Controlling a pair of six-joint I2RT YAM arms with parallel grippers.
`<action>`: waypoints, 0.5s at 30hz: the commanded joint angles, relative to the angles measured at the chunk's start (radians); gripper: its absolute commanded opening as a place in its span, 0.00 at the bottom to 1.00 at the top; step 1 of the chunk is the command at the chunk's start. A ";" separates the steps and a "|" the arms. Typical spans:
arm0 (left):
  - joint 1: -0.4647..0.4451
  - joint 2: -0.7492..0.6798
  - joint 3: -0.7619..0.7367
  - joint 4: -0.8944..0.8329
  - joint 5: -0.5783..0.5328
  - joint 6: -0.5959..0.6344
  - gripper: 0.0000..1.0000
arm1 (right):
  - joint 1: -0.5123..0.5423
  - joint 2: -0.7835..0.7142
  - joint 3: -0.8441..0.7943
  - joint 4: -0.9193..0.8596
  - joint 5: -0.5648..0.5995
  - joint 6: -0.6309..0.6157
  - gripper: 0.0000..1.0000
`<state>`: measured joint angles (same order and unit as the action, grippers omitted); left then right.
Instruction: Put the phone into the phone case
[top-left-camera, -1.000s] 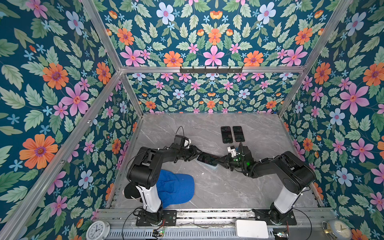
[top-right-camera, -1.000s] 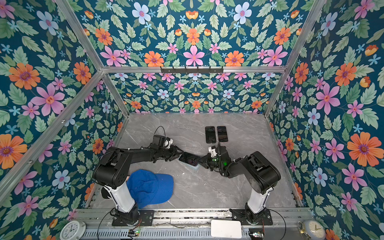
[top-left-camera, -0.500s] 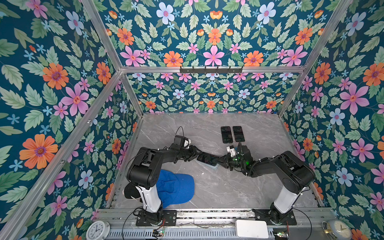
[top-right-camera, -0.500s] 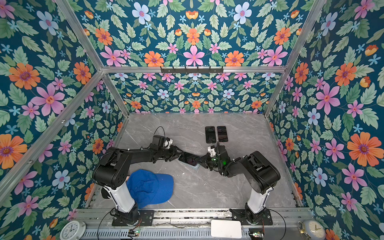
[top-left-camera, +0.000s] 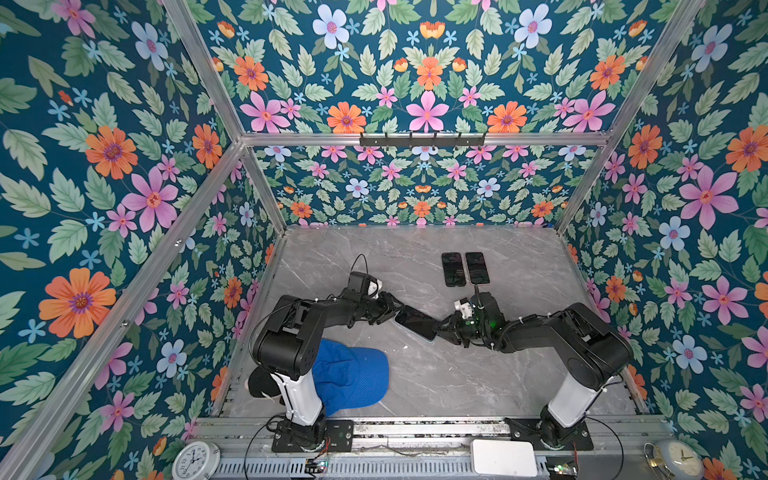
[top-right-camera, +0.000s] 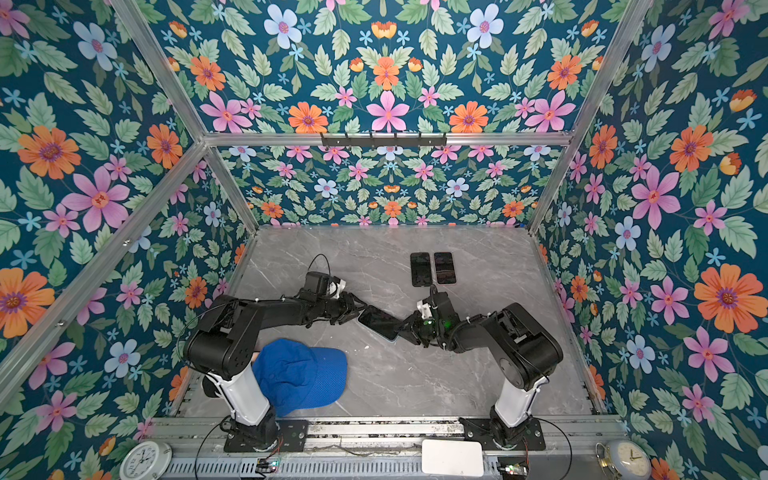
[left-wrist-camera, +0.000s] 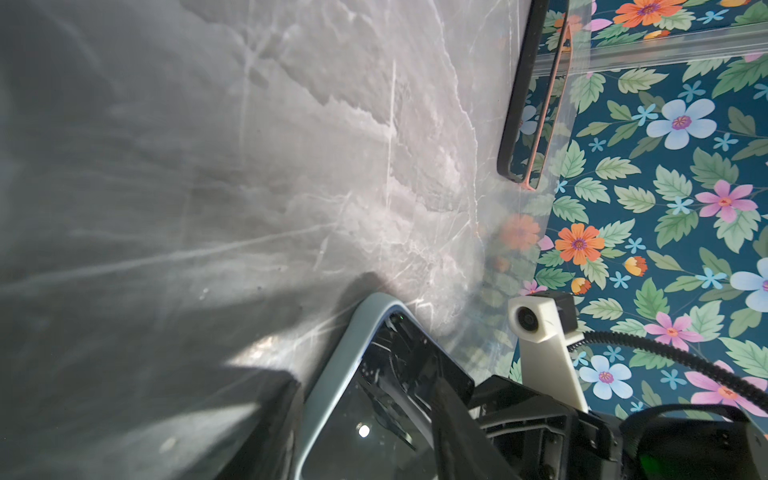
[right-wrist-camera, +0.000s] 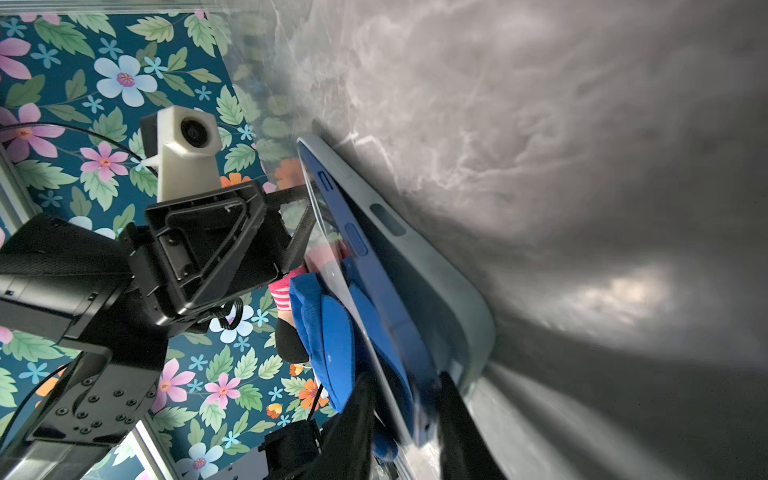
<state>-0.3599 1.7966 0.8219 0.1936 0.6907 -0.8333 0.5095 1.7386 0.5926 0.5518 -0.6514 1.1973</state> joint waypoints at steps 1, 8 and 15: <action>0.001 -0.007 -0.004 -0.003 -0.003 0.004 0.53 | 0.002 -0.013 0.023 -0.062 -0.010 -0.024 0.31; 0.002 -0.017 -0.002 -0.030 -0.009 0.023 0.53 | 0.009 -0.061 0.092 -0.318 0.013 -0.112 0.37; 0.002 -0.016 0.005 -0.070 -0.010 0.051 0.53 | 0.021 -0.071 0.142 -0.512 0.057 -0.195 0.47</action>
<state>-0.3595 1.7828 0.8227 0.1558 0.6846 -0.8082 0.5255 1.6726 0.7185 0.1551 -0.6216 1.0534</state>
